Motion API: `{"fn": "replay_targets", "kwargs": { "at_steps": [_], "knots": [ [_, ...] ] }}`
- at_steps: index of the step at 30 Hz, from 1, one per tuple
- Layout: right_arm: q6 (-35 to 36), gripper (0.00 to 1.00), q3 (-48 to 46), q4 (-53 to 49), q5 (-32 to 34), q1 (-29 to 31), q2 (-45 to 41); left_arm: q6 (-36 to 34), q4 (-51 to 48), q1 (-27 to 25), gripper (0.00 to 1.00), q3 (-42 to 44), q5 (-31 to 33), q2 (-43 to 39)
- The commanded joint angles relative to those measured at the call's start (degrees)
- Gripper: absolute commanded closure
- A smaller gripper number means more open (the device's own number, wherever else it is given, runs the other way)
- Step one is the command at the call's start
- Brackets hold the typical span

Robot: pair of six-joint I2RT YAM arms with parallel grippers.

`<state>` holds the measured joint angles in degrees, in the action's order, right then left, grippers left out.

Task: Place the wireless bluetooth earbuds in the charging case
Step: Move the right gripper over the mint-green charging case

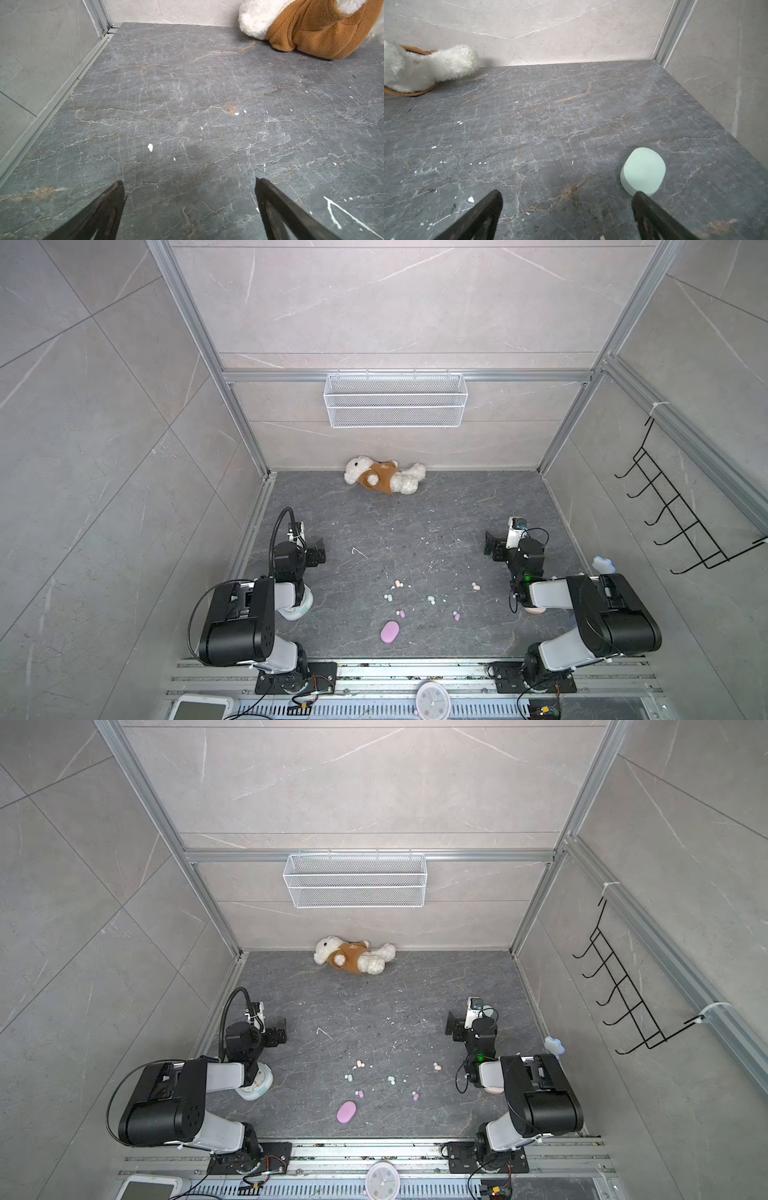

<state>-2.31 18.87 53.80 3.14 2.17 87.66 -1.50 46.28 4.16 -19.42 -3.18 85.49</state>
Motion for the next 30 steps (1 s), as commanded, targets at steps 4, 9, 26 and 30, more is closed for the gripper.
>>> {"fn": "replay_targets", "kwargs": {
  "at_steps": [4, 9, 26, 30],
  "knots": [
    [0.39, 0.0, 0.99, -0.45, -0.76, 0.15, -0.3, 0.77, 1.05, 0.06, 0.0, -1.42, -0.72, 0.19],
    [0.38, 0.0, 0.99, -0.45, -0.76, 0.11, -0.31, 0.79, 1.09, 0.08, 0.0, -1.53, -0.83, 0.2],
    [0.36, 0.0, 1.12, -0.63, -0.77, 0.1, -0.21, 1.41, -0.05, 0.0, 0.0, -2.07, 0.73, 0.2],
    [0.28, 0.0, 0.99, -0.27, -0.79, 0.1, -0.38, 1.33, 0.1, -0.01, 0.01, -2.1, 0.85, 0.05]
  ]
}}
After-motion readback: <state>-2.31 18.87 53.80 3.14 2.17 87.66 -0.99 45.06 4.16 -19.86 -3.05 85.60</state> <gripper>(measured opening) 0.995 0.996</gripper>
